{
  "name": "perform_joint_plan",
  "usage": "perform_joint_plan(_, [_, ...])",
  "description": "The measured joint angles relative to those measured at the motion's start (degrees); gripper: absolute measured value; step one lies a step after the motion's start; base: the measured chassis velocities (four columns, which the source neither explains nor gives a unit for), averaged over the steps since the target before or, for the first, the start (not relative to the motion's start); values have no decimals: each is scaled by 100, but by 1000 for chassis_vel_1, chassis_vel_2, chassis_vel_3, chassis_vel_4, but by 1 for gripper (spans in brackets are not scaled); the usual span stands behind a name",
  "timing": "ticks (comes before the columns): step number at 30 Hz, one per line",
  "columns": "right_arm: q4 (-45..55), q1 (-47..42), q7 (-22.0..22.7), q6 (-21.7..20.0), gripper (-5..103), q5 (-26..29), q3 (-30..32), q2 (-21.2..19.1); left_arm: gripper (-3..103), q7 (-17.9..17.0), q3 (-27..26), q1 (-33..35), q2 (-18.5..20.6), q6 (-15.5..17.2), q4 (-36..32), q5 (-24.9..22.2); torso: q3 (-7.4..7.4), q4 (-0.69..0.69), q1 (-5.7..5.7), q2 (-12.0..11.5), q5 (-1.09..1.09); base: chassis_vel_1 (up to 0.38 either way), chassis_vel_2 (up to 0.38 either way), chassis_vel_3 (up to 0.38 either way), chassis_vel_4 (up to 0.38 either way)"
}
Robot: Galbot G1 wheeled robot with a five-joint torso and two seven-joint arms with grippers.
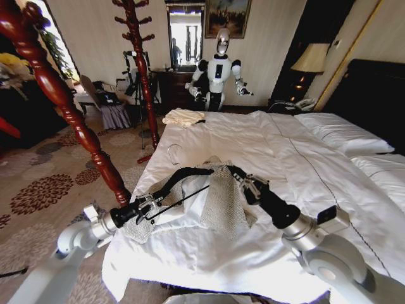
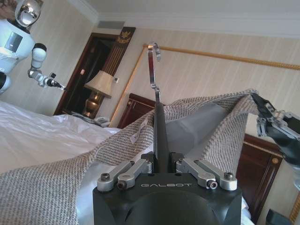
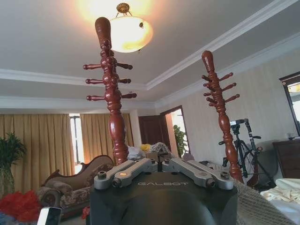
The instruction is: Pick up the clothes from the bed and hang them on the clothes hanger.
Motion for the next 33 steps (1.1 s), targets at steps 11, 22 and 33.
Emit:
perform_joint_plan(11, [-701, 538, -176, 125, 0, -251, -743, 17, 16, -53, 985, -669, -569, -154, 211, 661, 1, 1, 1, 0, 1, 0, 0, 0, 0])
perform_joint_plan(22, [-1076, 661, -661, 374, 0, -740, -1278, 124, 16, -147, 1245, -1232, -666, -227, 531, 646, 0, 0, 1, 0, 0, 0, 0, 0, 0])
perform_joint_plan(33, [-1437, 640, -1402, 632, 4, -1770, -1635, 193, 16, 160, 1135, -1188, -451, -236, 373, 412, 0, 0, 1, 0, 0, 0, 0, 0, 0])
